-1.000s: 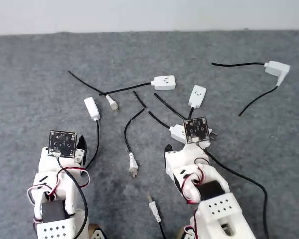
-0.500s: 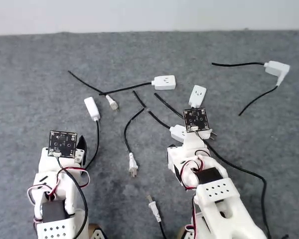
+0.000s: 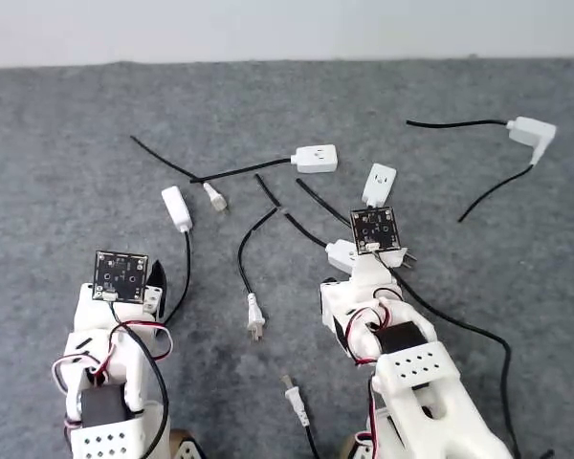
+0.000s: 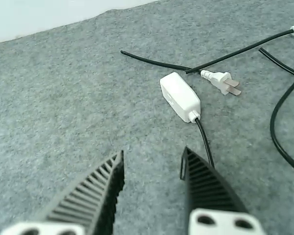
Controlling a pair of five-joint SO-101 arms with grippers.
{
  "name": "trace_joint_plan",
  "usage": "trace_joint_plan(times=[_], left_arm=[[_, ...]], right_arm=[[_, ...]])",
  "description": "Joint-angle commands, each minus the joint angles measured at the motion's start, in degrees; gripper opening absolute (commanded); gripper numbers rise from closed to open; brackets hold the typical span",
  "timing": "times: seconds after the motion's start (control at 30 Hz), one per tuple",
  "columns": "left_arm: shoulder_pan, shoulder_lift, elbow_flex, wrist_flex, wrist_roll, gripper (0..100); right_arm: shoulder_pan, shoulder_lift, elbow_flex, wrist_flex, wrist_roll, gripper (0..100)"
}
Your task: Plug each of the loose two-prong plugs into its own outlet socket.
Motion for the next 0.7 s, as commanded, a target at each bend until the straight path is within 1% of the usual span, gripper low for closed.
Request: trace_joint_plan(times=[0.0,0.57,0.67], left_arm=[[0.35,0.26,-2.51,0.00,0.53,19],[-0.09,0.35,-3.56,0.09,0.53,19],[-0.18,4.13,-5.32,-0.18,0.53,19]], right_arm=[[0.57,0.31,-3.34,-0.22,0.70,30.5],[0.66,0.40,-3.34,-0.22,0.70,30.5],[0.66,0.40,-3.34,-0.22,0.70,30.5]])
